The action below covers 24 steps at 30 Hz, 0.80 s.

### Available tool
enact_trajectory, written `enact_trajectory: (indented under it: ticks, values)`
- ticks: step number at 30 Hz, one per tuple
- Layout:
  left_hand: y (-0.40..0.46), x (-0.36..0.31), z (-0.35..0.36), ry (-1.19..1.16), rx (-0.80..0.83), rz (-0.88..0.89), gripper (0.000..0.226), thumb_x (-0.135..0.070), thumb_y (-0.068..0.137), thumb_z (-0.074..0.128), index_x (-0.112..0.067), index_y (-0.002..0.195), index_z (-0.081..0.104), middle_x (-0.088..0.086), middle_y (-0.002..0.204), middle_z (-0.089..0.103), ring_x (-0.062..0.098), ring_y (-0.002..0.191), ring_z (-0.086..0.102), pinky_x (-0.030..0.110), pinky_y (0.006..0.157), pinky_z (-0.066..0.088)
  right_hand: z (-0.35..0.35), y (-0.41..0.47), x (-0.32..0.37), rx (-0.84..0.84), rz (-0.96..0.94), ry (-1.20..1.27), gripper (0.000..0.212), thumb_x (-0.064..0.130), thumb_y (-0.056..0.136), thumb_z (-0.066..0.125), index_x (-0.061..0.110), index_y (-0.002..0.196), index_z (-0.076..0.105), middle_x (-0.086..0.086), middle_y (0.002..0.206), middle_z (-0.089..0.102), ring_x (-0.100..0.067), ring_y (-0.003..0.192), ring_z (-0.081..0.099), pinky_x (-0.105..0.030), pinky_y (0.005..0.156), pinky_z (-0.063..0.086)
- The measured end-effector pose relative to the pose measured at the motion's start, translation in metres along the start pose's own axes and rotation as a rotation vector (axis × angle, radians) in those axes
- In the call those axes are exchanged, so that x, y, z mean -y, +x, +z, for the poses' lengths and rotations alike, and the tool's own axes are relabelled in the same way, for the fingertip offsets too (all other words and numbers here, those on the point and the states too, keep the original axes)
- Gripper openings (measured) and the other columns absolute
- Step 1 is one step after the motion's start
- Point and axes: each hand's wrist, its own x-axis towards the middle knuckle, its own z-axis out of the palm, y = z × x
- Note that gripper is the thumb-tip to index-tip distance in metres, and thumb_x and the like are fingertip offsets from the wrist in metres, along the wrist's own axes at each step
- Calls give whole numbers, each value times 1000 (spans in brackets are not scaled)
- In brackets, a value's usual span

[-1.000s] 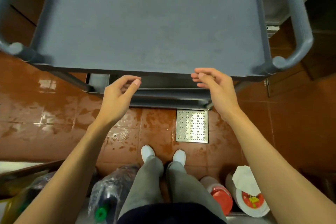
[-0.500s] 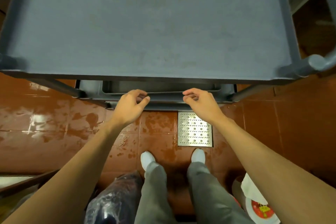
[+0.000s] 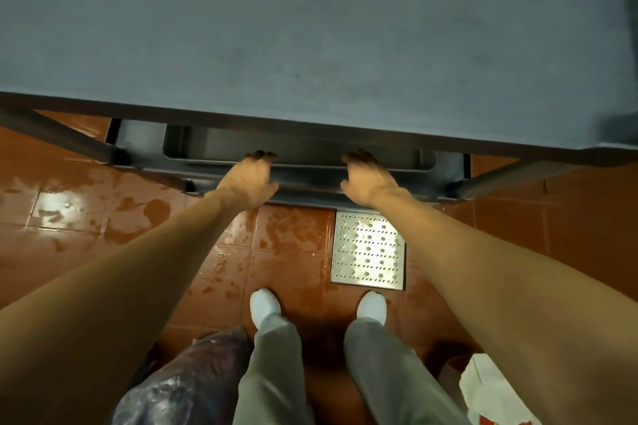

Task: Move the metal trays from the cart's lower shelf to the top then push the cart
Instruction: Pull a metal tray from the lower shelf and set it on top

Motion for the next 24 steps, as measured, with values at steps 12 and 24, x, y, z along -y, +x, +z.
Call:
enact_trajectory:
  ticks: [12,24]
  values:
    - [58,25,34,271,-24,23,43,-21,97,53,-16,139,45,13,138,49,31,127,45,45,104,41,42,58,-1,-123,-39,-239,28,10,88,65,10,116,61,-13,124,59,-31,112,56,-39,93,47]
    - [70,33,41,309,-138,108,27,-19,99,50,-13,123,60,12,123,57,30,111,56,40,86,51,48,62,-12,-181,-277,-602,33,6,81,71,-1,112,61,-19,116,62,-36,108,57,-42,94,47]
